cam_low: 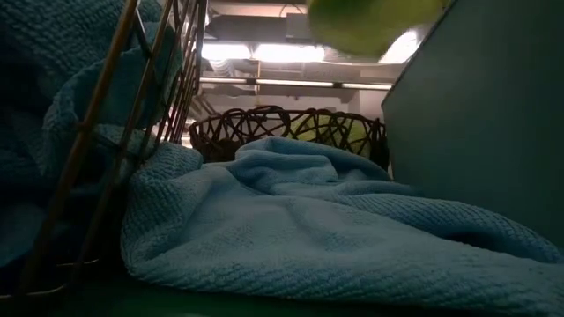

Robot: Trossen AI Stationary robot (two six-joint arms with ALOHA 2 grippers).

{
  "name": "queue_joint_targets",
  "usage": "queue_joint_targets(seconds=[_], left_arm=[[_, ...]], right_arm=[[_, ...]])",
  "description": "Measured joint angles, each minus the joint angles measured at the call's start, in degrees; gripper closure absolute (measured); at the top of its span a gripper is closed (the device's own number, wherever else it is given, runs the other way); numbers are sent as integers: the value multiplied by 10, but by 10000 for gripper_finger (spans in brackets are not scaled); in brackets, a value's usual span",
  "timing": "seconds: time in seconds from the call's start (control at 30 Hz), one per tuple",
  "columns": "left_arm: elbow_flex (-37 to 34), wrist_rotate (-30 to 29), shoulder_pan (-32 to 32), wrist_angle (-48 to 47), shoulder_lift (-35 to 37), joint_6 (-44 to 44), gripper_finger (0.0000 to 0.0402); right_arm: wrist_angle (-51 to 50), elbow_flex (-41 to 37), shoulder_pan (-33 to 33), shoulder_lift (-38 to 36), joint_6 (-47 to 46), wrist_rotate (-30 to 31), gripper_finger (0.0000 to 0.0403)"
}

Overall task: Sort microfiber towel by color & place in baskets
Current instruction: Put the green microfiber cloth into the round wire basket

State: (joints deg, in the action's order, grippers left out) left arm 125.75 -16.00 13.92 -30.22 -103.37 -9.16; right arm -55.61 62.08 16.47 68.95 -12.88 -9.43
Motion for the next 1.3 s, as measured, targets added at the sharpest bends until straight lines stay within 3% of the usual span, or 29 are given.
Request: queue_joint_targets(seconds=[0.27,0.43,0.67,0.8,1.0,1.3], left_arm=[[93,-1,-70,-53,0,-50,401],[90,-1,-129,-109,14,-46,401],[86,6,-188,-276,17,10,401],[64,7,-203,-342,16,47,401],[-18,33,-204,-347,17,59,401],[-195,45,-211,-259,16,71,401]], right_arm=[[-3,0,0,0,0,0,143],[-4,0,0,0,-2,-2,143],[-5,0,0,0,-2,-2,143],[-6,0,0,0,-3,-2,143],[-6,0,0,0,-3,-2,143],[-8,0,0,0,-13,-32,143]])
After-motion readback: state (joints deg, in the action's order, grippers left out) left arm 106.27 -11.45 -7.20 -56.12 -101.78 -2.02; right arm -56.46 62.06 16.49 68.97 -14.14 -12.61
